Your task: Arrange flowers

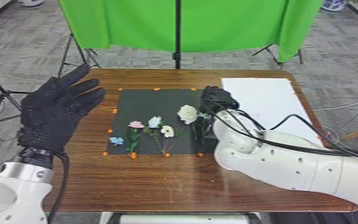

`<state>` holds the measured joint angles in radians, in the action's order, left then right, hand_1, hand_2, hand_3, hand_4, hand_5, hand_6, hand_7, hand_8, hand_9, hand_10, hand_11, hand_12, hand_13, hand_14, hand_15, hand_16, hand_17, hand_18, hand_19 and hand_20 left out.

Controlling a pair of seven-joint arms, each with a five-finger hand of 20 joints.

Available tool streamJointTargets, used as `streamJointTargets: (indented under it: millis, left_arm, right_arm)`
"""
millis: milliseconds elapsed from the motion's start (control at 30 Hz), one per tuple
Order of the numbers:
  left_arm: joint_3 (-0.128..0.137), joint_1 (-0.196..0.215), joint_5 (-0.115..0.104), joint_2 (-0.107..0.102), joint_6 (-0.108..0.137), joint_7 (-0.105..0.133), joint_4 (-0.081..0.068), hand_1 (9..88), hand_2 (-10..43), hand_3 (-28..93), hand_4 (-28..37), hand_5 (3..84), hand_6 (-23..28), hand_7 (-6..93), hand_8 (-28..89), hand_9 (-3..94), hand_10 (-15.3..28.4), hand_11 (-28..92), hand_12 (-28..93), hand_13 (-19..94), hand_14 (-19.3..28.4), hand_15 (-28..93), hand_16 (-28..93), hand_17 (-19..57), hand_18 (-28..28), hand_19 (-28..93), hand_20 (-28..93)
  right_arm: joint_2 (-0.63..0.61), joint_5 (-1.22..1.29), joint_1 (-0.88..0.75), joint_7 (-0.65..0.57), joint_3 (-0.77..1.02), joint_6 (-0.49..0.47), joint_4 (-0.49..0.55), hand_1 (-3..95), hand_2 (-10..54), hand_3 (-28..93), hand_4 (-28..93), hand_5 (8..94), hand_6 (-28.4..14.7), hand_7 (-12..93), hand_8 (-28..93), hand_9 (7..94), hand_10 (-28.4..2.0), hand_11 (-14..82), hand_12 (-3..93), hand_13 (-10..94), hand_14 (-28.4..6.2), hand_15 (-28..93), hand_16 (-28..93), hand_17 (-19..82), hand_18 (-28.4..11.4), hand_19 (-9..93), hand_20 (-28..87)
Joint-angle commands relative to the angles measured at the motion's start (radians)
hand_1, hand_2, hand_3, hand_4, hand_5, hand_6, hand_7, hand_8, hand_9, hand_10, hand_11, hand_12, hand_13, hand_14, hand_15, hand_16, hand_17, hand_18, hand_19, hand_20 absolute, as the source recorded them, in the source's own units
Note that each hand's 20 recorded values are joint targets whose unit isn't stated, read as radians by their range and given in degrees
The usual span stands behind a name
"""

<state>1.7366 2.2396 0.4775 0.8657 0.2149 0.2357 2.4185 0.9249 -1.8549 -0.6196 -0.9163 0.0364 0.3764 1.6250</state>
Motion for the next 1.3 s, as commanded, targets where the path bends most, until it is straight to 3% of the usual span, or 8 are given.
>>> streamJointTargets:
  millis: [33, 167, 567, 1033, 1133, 1300]
  left_arm:
    - [-0.005, 0.012, 0.0, 0.004, -0.002, -0.002, -0.004, 22.3, 8.0, 78, -21.8, 39.6, 12.1, 13.5, -9, 32.3, 22.3, 32, 11, 25, 28.4, 56, -11, -6.5, 28.4, 74, -14]
    - [-0.002, 0.019, 0.001, 0.01, 0.0, -0.005, -0.004, 22.4, 8.0, 78, -21.9, 39.6, 12.1, 13.5, -9, 32.3, 22.3, 32, 11, 25, 28.4, 56, -11, -6.5, 28.4, 74, -14]
    - [-0.004, 0.027, -0.001, 0.015, 0.006, -0.005, -0.001, 22.3, 8.0, 78, -21.8, 39.6, 12.1, 13.7, -9, 32.3, 22.3, 32, 11, 25, 28.4, 56, -11, -6.4, 28.4, 74, -14]
    - [-0.005, 0.035, 0.002, 0.025, 0.012, -0.005, 0.0, 22.3, 8.1, 78, -21.9, 39.7, 12.1, 13.5, -9, 32.3, 22.3, 32, 11, 25, 28.4, 56, -11, -6.4, 28.4, 74, -14]
    - [-0.004, 0.027, 0.007, 0.035, 0.004, -0.025, -0.003, 22.3, 8.1, 78, -21.9, 39.6, 12.1, 13.5, -9, 32.4, 22.4, 32, 11, 25, 28.4, 56, -11, -6.5, 28.4, 74, -14]
    - [-0.007, 0.033, 0.006, 0.034, 0.008, -0.018, -0.005, 22.3, 8.1, 78, -21.9, 39.7, 12.1, 13.5, -9, 32.4, 22.4, 32, 11, 25, 28.4, 56, -11, -6.5, 28.4, 74, -14]
  right_arm:
    - [0.006, -0.008, -0.007, -0.016, 0.009, -0.034, 0.009, 54.0, -9.5, 73, -28, 81.3, 2.4, 25, 2, 93.7, -5.3, 10.2, 31.4, 89, -0.4, 45, 26, 49, -15.2, 93, 11]
    - [0.005, -0.011, -0.019, -0.038, 0.028, -0.068, 0.013, 51.4, -9.5, 72, -28, 78.9, 1.4, 23, 1, 92.0, -6.7, 9.6, 30.9, 88, -1.8, 46, 24, 48, -15.9, 93, 10]
    - [-0.011, 0.0, -0.015, -0.039, 0.027, -0.072, 0.038, 40.5, -9.5, 75, -27, 72.6, -0.4, 19, -2, 82.1, -10.9, 24.5, 17.6, 84, -4.2, 52, 19, 47, -16.9, 93, 8]
    - [-0.037, -0.035, 0.0, -0.058, 0.04, -0.074, 0.067, 36.7, -9.5, 77, -25, 71.7, -0.7, 19, -12, 81.5, -12.3, 25.2, 16.2, 84, -4.9, 54, 18, 49, -17.5, 93, 7]
    - [-0.052, -0.038, -0.007, -0.06, 0.054, -0.068, 0.079, 36.4, -9.5, 76, -25, 71.5, -1.0, 18, -12, 81.3, -12.6, 25.1, 16.2, 83, -5.1, 54, 18, 49, -17.6, 93, 7]
    - [-0.069, -0.044, -0.016, -0.066, 0.081, -0.055, 0.096, 36.1, -9.5, 76, -24, 71.0, -1.4, 18, -12, 81.1, -12.8, 25.0, 16.2, 83, -5.3, 54, 18, 49, -17.7, 93, 6]
